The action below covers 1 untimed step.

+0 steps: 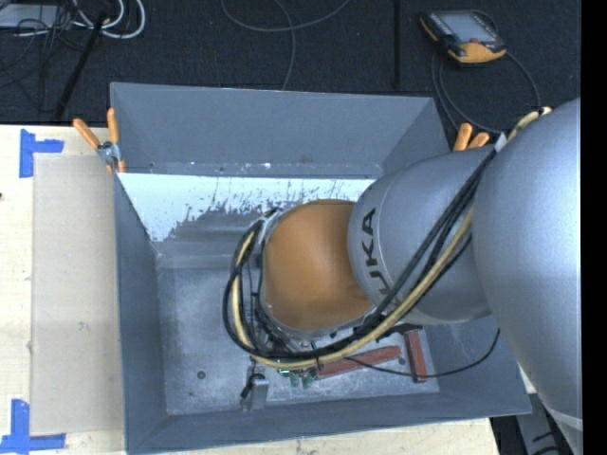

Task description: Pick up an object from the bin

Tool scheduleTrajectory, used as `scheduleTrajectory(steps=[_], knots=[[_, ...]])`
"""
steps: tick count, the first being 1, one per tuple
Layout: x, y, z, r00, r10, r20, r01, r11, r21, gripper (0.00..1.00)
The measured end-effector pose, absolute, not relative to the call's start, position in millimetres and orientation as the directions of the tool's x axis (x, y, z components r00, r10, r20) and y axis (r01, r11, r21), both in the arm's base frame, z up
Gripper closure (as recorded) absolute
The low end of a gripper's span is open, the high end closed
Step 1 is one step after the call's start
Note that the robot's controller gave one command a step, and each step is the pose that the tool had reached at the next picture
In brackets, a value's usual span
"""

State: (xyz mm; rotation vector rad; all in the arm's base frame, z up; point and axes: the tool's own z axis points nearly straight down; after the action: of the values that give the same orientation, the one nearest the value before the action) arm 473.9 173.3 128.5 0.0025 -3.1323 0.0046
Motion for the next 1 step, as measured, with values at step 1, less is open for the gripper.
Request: scheduleTrajectory(steps=[1], knots=[[475.9, 173.1, 132.3, -1.0, 0.002, 0.003, 0.002, 1.0, -0.001, 0.0]])
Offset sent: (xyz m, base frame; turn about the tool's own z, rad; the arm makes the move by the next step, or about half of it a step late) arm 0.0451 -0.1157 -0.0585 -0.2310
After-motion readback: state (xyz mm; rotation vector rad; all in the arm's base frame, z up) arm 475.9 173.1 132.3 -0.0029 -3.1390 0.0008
